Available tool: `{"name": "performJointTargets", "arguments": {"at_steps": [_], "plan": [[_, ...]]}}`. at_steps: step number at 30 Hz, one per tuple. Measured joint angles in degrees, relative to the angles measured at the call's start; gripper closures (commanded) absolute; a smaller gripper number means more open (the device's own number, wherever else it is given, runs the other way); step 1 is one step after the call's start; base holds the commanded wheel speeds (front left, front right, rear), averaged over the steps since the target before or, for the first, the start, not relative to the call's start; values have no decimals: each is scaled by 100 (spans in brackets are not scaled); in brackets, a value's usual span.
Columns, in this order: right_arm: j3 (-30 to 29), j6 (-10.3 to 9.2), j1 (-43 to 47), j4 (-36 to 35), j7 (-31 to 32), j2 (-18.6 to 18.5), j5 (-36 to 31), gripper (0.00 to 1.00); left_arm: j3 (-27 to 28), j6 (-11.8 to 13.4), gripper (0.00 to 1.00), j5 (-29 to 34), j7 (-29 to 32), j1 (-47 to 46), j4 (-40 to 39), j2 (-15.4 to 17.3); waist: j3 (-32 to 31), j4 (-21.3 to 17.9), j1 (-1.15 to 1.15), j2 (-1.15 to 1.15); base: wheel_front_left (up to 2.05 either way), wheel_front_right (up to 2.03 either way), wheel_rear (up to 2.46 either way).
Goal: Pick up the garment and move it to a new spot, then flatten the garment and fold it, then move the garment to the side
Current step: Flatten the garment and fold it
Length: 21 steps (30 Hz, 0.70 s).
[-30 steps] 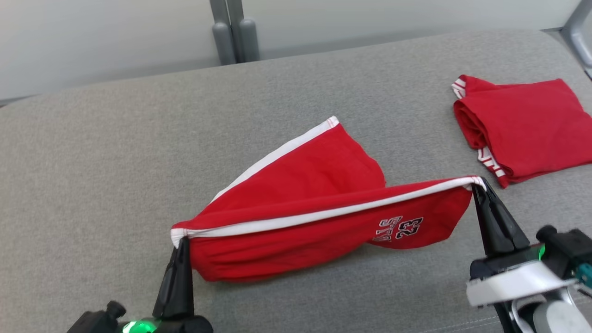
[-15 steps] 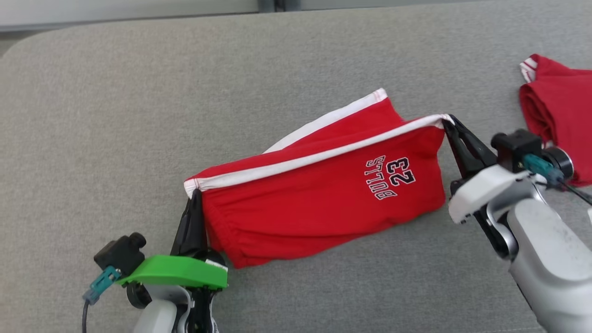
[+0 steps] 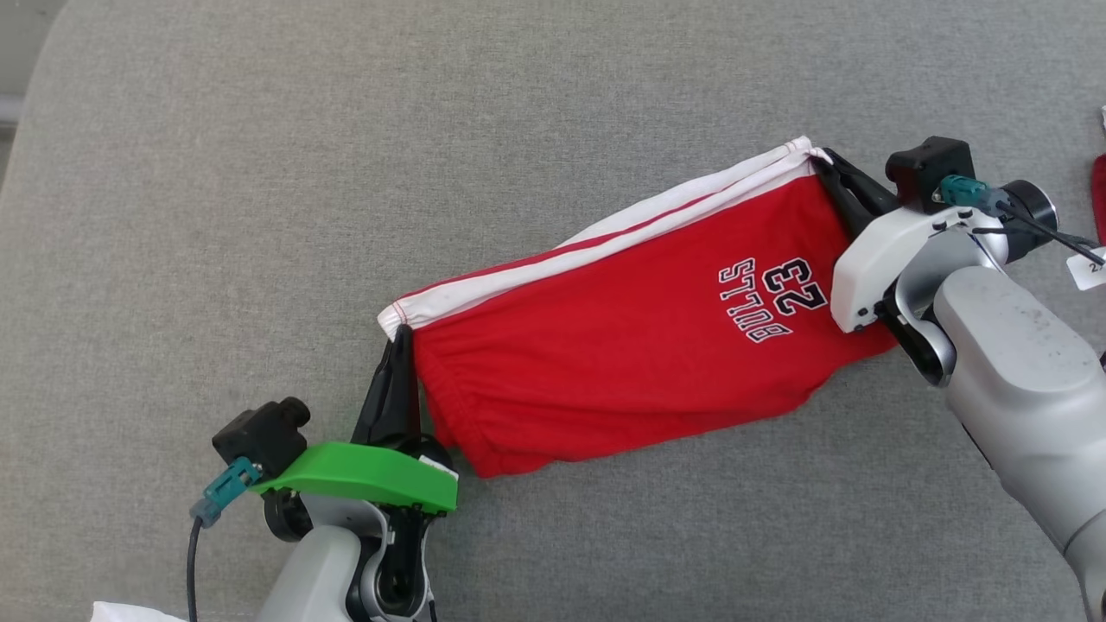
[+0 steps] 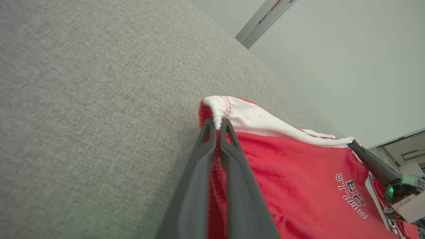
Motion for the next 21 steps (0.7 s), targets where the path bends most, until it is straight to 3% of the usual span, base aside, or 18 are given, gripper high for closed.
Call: {"name": "performJointTargets", "arguments": {"at_steps": [7, 8, 9, 10, 11, 12, 21], "plan": [[511, 0, -455, 644, -53, -9, 434, 100, -177, 38, 100, -16, -1, -14, -41, 0, 60, 160, 0, 0, 0, 0, 0], [565, 0, -503, 735, -69, -10, 479, 96, -190, 38, 100, -10, -1, -15, -47, 0, 62, 178, 0, 0, 0, 0, 0], [606, 0, -545, 803, -83, -11, 514, 66, -194, 37, 98, 12, -1, -15, -59, 0, 61, 192, 0, 0, 0, 0, 0], [651, 0, -593, 879, -125, -13, 564, 25, -194, 37, 71, 48, 0, -15, -92, 0, 59, 206, 0, 0, 0, 0, 0], [689, 0, -637, 940, -140, -12, 612, 0, -193, 32, 50, 85, 0, -15, -134, 0, 51, 216, 0, 0, 0, 0, 0], [705, 0, -663, 987, -187, -8, 646, 0, -193, 20, 0, 171, -1, -14, -169, 0, 43, 222, 0, 0, 0, 0, 0], [815, 0, -722, 1256, -411, -198, 968, 0, 54, -163, 0, 1202, -9, 367, -801, 1, -174, 220, 0, 0, 0, 0, 0]]}}
